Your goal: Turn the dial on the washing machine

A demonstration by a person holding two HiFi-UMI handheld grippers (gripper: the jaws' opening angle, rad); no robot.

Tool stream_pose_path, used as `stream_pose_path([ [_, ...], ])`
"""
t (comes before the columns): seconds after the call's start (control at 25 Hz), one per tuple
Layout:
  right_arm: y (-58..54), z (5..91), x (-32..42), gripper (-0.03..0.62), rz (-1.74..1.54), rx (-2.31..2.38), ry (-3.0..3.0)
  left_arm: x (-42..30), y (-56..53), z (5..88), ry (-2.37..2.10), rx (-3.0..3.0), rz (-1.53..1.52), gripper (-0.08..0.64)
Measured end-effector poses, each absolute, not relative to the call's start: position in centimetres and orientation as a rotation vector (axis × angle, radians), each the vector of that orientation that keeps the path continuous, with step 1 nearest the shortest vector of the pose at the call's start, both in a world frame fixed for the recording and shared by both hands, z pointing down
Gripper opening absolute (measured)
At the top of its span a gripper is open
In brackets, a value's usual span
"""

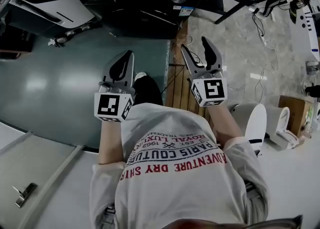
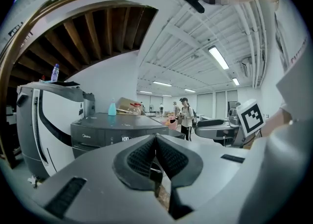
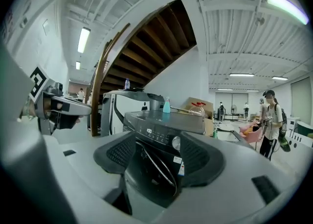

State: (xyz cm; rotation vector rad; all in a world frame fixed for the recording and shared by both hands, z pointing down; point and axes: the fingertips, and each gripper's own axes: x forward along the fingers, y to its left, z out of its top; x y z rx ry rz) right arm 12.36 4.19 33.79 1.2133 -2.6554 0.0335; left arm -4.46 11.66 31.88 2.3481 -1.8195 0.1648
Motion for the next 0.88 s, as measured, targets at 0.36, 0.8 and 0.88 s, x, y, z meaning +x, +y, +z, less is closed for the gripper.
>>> stream_pose_path([
  [0.36, -5.7, 33.8, 5.9, 0.278, 0.143, 1.373, -2.405, -13.8, -1.9, 30.8, -1.574, 2.463, 0.210, 0.017],
  [0.8, -8.6, 38.3, 6.2, 0.278, 0.197, 1.425, -2.195, -12.6, -6.2, 30.8, -1.414, 2.514, 0.226, 0.017],
  [0.88, -10.3, 39.5, 6.5, 0.278, 0.150, 1.466, -2.164, -12.9, -6.5, 31.8, -1.414, 2.504, 0.253, 0.017],
])
